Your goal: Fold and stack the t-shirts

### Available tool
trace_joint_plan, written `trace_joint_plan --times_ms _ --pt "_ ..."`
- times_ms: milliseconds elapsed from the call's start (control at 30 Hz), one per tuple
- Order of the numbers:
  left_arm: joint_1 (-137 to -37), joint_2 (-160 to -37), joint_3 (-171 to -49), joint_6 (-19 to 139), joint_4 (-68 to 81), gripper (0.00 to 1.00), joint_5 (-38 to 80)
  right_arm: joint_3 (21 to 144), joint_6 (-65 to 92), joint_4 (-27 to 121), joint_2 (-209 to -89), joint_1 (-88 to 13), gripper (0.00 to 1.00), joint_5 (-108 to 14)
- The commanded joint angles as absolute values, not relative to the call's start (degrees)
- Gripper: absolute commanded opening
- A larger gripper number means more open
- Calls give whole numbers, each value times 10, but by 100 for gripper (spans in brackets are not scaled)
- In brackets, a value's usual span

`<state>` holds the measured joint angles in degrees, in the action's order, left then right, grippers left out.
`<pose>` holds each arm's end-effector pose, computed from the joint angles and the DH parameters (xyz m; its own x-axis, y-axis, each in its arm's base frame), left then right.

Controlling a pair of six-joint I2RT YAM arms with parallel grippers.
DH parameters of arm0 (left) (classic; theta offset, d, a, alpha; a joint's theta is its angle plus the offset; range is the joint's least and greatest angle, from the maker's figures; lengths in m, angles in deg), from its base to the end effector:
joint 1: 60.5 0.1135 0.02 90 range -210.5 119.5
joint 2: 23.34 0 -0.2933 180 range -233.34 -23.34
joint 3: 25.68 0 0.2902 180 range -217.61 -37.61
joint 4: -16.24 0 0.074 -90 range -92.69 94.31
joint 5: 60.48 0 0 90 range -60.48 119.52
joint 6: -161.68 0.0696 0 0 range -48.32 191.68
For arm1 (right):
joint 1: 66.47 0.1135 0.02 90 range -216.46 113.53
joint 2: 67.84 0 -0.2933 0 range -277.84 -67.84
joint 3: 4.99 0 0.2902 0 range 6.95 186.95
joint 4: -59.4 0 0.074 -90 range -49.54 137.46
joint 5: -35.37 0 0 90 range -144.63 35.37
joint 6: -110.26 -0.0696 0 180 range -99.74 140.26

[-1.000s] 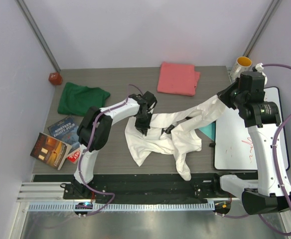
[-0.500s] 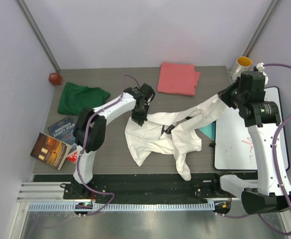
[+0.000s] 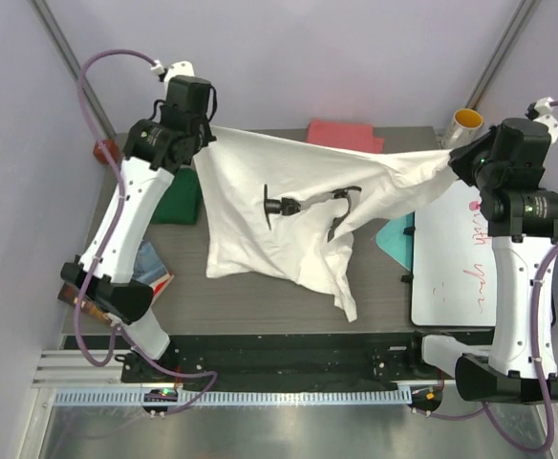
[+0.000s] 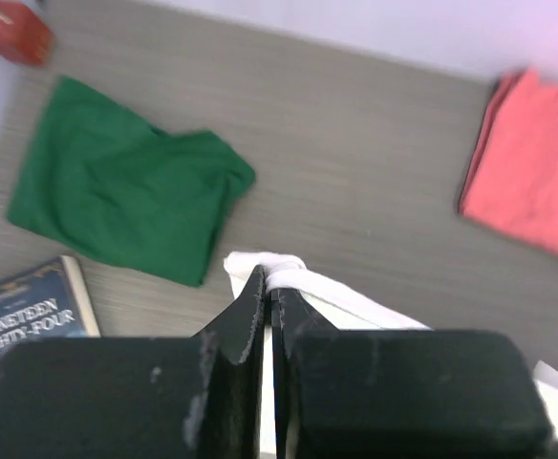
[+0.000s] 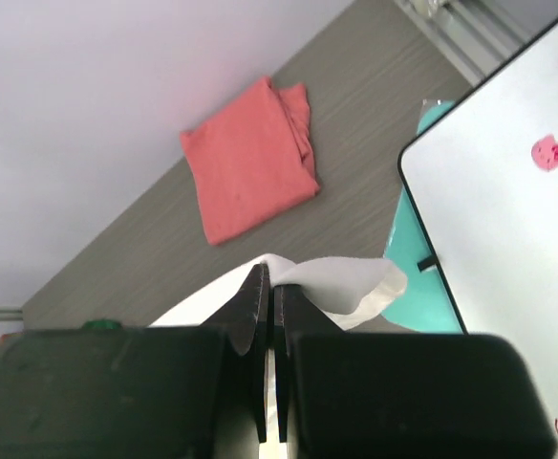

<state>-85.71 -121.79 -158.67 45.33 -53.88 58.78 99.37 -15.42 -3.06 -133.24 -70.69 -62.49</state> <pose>0.3870 -0.1446 0.4898 -0.4770 -0.2034 -0.8550 -0.2230 0.9690 -0.1061 0.2533 -0.0282 0.5057 -0.2076 0.5947 -0.7767 0.3927 0.7779 0.4906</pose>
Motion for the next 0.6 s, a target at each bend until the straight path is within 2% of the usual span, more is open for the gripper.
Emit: trace_joint_plan --times_ms 0,300,433,567 --pt "-856 -1156 -1618 461 -565 0 701 1072 -121 18 -1333 -717 1 -625" --pt "-856 -1024 -1565 469 -565 0 742 1157 -41 19 -1289 -717 1 -642" --pt "-856 -903 -1505 492 -489 0 764 1163 -29 11 -1252 -717 1 -638" --pt "-856 -861 -1507 524 -475 0 795 1181 -8 -25 -1227 -715 1 -632"
